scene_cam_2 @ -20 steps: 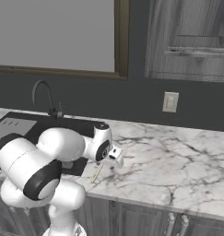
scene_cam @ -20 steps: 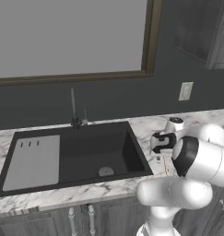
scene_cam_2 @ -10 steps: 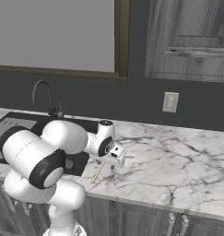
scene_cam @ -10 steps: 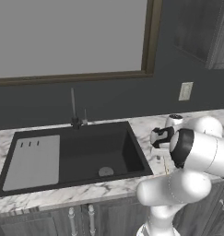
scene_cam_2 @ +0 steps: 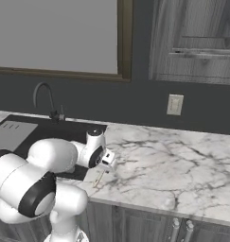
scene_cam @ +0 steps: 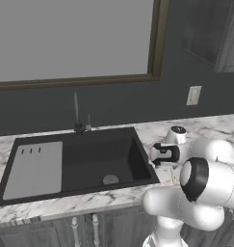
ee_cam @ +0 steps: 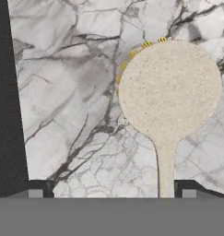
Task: Grab the spray bottle from the cabinet, then place it next to the cutting board for sanitizing. Then grab the dish brush from the countertop next to the sink and place it next to the cutting board.
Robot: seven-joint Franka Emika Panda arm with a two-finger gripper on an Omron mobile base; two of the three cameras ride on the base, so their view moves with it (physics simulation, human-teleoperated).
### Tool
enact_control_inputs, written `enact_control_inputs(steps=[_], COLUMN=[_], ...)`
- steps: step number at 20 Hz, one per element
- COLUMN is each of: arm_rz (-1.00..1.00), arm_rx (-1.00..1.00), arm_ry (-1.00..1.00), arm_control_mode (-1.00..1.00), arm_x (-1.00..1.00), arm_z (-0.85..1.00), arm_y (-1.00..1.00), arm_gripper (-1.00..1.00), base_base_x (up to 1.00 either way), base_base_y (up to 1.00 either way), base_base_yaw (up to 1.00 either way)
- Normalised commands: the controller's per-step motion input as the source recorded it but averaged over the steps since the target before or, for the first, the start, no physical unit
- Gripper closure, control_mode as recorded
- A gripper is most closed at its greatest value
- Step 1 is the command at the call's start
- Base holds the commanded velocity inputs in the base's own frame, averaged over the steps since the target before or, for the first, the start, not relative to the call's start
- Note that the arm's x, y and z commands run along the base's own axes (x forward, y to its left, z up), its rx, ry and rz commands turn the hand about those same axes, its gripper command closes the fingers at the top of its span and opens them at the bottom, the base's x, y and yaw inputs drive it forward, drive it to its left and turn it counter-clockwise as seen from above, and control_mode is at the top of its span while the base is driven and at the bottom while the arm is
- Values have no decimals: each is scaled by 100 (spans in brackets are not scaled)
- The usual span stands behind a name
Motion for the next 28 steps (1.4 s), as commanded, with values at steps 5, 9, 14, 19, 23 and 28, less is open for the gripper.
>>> enact_control_inputs(steps=[5,9,14,19,23,28], arm_rz=[1,5,2,0,0,0], arm_rx=[0,-1,-3,0,0,0], arm_ry=[-3,0,0,0,-19,-46], arm_control_mode=[-100,-100,-100,-100,-100,-100], arm_x=[-5,14,7,0,-26,-80], arm_z=[-3,-49,-90,-56,-25,26], arm_y=[46,4,-4,-6,0,0], arm_gripper=[-100,-100,100,100,100,100], base_base_x=[0,0,0,0,0,0], base_base_y=[0,0,0,0,0,0], base_base_yaw=[0,0,0,0,0,0])
